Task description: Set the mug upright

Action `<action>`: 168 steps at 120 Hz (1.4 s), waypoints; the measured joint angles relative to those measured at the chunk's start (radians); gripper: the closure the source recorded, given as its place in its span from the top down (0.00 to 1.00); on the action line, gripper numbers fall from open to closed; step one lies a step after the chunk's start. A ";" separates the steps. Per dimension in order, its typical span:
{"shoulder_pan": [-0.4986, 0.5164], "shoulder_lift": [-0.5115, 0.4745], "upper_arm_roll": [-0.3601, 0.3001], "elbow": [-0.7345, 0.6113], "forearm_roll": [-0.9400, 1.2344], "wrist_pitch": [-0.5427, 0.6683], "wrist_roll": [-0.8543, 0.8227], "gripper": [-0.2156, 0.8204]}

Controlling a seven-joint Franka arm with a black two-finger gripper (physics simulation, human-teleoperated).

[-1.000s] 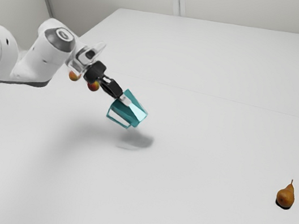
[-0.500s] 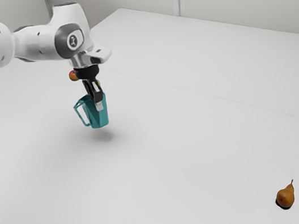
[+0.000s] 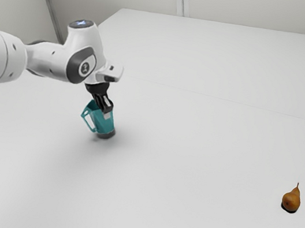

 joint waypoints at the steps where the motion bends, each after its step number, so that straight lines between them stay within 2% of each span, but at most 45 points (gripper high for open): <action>1: 0.000 0.001 0.000 -0.001 0.001 0.002 -0.002 0.04; 29: -0.004 0.025 0.000 -0.012 0.010 0.043 -0.046 0.06; 35: -0.004 0.028 0.000 -0.012 0.006 0.046 -0.050 0.13; 49: -0.004 0.030 -0.001 -0.012 -0.002 0.050 -0.056 0.38; 58: -0.008 0.015 -0.001 -0.011 -0.005 0.045 -0.059 0.50; 73: -0.008 -0.058 0.000 0.004 -0.014 -0.009 -0.064 0.63; 82: -0.005 -0.086 0.001 0.069 -0.029 -0.082 -0.067 0.68; 115: 0.018 -0.137 0.011 0.319 -0.067 -0.383 -0.089 0.76; 137: 0.017 -0.190 0.011 0.339 -0.058 -0.492 -0.104 0.78; 168: 0.023 -0.195 0.013 0.340 -0.045 -0.547 -0.119 0.79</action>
